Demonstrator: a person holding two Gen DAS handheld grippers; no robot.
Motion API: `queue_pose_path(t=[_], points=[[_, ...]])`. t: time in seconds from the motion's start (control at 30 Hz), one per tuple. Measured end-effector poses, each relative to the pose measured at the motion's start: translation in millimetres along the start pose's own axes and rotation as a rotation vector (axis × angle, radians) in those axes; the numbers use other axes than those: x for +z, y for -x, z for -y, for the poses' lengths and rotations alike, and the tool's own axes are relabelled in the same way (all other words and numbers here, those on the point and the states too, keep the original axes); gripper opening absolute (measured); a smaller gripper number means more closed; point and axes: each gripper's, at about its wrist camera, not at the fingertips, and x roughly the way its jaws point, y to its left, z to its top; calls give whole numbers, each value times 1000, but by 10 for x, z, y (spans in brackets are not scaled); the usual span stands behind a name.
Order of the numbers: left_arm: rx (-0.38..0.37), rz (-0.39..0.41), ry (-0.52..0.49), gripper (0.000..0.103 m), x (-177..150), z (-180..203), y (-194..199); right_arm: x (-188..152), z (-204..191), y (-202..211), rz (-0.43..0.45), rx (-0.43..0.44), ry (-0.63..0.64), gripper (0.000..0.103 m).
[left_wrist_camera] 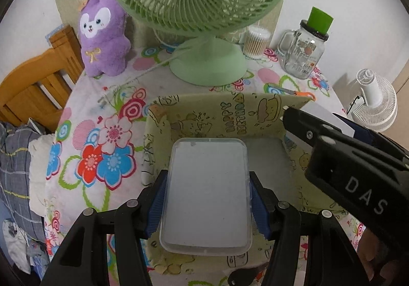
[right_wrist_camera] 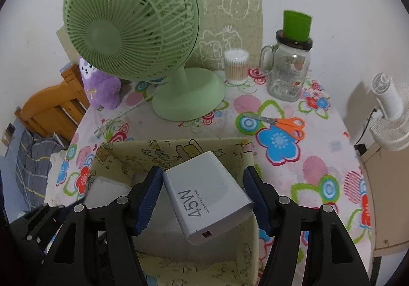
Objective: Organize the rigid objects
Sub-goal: 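Lower container into fabric box and open left gripper while right releases charger inside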
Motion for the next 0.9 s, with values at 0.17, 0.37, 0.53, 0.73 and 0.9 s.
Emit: queue_pose_path(t=[0.17, 0.37, 0.53, 0.73, 0.9], points=[[-1, -21, 9, 61, 12, 18, -124, 17, -14, -159, -21, 6, -9, 68], [0, -28, 5, 62, 26, 49, -201, 21, -57, -278, -28, -13, 17, 69], [4, -16, 0, 70, 29, 67, -181, 24, -101, -307, -24, -23, 41, 69], [-13, -15, 7, 77, 36, 55, -150, 13, -87, -327, -46, -8, 25, 69], [-19, 0, -7, 88, 20, 91, -48, -14, -43, -217, -46, 6, -10, 70]])
